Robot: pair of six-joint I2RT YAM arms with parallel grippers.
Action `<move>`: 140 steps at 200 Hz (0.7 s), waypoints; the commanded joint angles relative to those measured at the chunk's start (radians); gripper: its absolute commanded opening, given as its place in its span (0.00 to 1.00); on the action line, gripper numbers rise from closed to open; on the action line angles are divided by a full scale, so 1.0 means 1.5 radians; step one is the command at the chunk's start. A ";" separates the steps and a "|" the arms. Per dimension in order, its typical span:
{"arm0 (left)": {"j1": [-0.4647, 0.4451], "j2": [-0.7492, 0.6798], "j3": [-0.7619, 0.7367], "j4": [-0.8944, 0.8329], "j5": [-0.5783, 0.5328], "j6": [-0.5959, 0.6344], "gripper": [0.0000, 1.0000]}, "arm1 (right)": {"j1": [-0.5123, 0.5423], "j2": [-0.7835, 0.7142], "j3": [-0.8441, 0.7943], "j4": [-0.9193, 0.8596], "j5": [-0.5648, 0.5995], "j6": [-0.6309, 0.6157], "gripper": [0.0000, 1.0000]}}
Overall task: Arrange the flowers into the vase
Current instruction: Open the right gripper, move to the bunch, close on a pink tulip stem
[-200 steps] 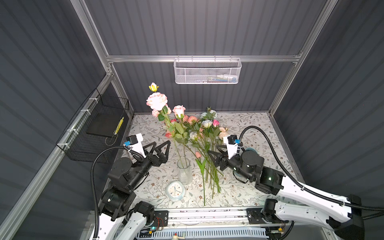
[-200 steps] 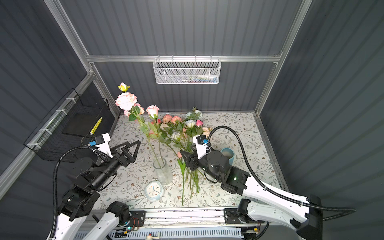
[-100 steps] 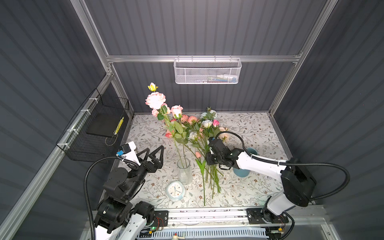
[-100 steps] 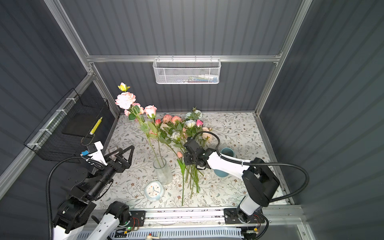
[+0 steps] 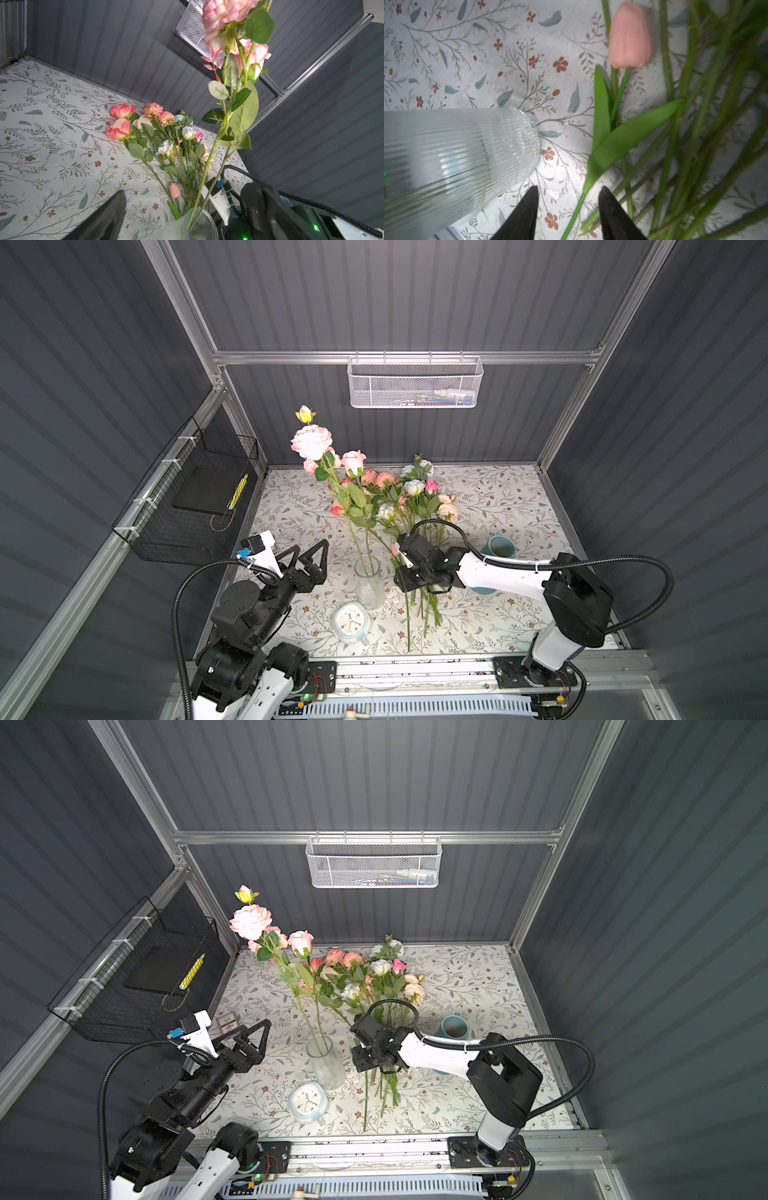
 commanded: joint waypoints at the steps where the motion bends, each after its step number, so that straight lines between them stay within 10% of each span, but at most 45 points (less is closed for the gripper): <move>1: 0.001 -0.012 -0.004 -0.012 -0.012 -0.005 1.00 | 0.014 0.036 -0.006 -0.022 0.007 0.025 0.47; 140: 0.001 -0.025 0.008 -0.035 -0.033 0.005 1.00 | 0.065 0.170 0.105 -0.170 0.208 0.008 0.35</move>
